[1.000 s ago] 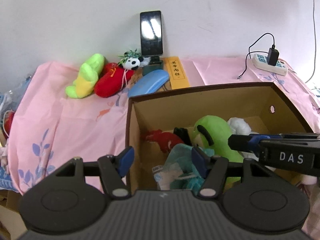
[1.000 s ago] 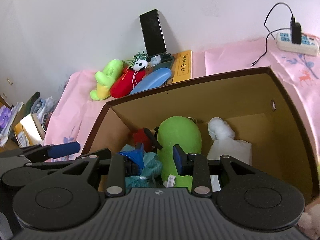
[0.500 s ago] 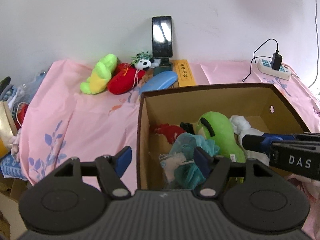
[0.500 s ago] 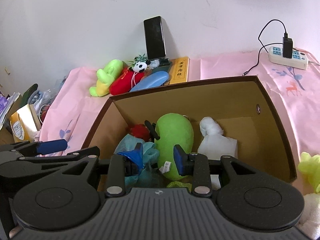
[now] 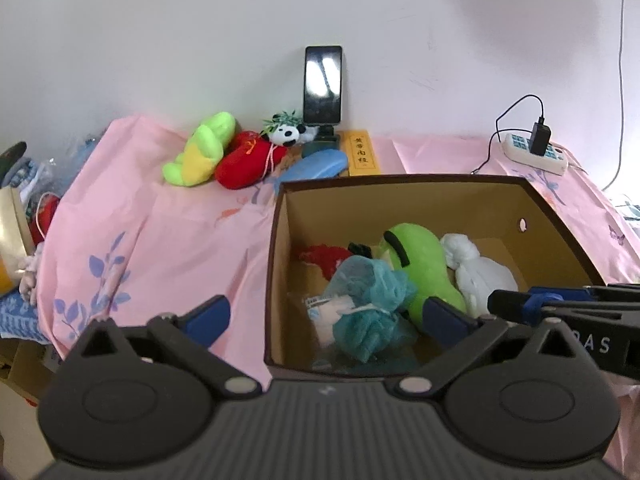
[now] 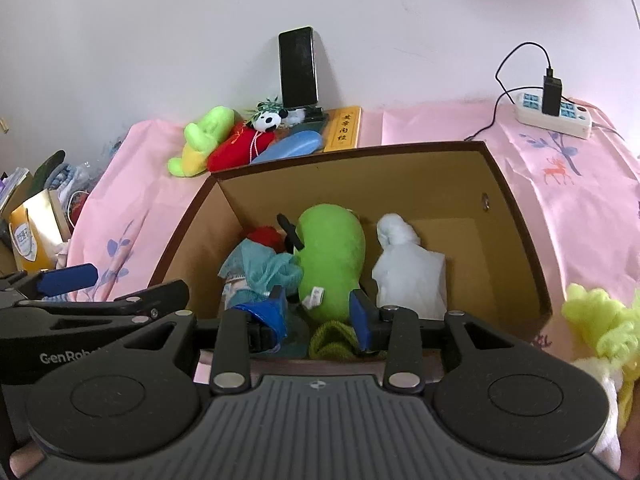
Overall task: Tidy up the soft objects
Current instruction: 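Withdraw both grippers up and away from the box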
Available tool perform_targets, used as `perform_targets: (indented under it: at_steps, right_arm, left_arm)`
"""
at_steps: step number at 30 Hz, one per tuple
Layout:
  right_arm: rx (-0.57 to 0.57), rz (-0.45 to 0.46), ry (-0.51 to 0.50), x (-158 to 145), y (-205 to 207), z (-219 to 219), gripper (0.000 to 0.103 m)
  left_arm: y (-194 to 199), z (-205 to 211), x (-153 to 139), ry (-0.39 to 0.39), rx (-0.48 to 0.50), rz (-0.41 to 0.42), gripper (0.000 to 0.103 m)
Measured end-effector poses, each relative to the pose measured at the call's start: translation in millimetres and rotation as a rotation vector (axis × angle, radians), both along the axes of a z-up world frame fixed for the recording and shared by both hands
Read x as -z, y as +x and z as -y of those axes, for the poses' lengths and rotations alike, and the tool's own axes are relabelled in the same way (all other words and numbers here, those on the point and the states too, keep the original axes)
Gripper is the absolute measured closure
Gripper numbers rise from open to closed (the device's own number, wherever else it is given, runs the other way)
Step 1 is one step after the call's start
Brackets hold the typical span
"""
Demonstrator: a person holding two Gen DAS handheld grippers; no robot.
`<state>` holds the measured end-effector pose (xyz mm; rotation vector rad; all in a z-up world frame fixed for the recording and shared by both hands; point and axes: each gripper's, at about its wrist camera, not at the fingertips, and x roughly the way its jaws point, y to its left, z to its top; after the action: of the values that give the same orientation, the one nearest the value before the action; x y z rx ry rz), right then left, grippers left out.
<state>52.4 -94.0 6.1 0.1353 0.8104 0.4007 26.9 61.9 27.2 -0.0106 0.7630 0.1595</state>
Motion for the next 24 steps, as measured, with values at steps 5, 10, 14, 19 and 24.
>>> perform_targets:
  at_steps: [5, 10, 14, 19, 24]
  right_arm:
    - [0.017, 0.008, -0.039, -1.3, -9.1, 2.8, 0.084]
    - [0.029, 0.011, -0.055, -3.8, -16.3, 9.6, 0.084]
    - [0.026, -0.002, -0.067, -4.7, -20.2, 12.6, 0.084]
    - [0.015, -0.037, -0.086, -2.3, -24.2, 11.9, 0.084]
    - [-0.006, -0.075, -0.112, 0.5, -27.7, 8.9, 0.084]
  left_arm:
    - [-6.5, 6.3, 1.4, 0.017, -0.011, -0.010, 0.001]
    - [-10.6, 6.2, 3.5, 0.001, -0.040, -0.045, 0.001]
    - [-14.5, 9.9, 7.7, -0.014, -0.035, -0.087, 0.001]
    - [-16.7, 16.4, 16.1, 0.001, -0.038, -0.141, 0.001]
    - [-17.4, 15.8, 26.8, -0.006, -0.050, -0.221, 0.001]
